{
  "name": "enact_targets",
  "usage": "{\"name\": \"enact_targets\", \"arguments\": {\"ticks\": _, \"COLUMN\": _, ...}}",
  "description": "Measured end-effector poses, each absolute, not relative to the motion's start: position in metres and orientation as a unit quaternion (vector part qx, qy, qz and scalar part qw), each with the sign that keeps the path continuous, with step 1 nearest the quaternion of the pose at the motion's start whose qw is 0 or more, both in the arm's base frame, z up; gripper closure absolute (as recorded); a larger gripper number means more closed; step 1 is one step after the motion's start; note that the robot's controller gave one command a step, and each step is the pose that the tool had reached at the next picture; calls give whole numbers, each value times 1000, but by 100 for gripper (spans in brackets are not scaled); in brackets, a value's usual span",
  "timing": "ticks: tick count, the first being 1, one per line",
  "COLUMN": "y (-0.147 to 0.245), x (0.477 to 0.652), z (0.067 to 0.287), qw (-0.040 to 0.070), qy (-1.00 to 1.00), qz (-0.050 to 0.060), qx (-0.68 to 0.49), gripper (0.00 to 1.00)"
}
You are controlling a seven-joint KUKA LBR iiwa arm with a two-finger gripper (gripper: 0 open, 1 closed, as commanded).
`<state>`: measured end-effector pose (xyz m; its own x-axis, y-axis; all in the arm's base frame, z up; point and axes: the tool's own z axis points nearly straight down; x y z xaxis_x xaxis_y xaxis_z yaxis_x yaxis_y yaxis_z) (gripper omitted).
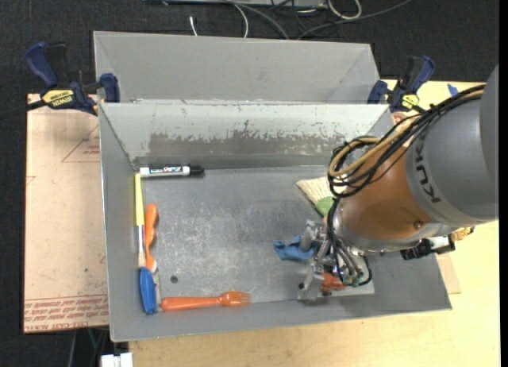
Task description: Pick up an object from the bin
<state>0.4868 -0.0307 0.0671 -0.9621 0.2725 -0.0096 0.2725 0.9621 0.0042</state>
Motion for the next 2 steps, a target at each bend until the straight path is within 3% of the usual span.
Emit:
{"name": "enact_targets", "arguments": {"ticks": 1, "y": -27, "x": 503, "z": 71, "qw": 6, "qy": 988, "qz": 3, "qx": 157, "gripper": 100}}
{"name": "enact_targets", "arguments": {"ticks": 2, "y": -27, "x": 503, "z": 71, "qw": 6, "qy": 988, "qz": 3, "qx": 157, "gripper": 100}}
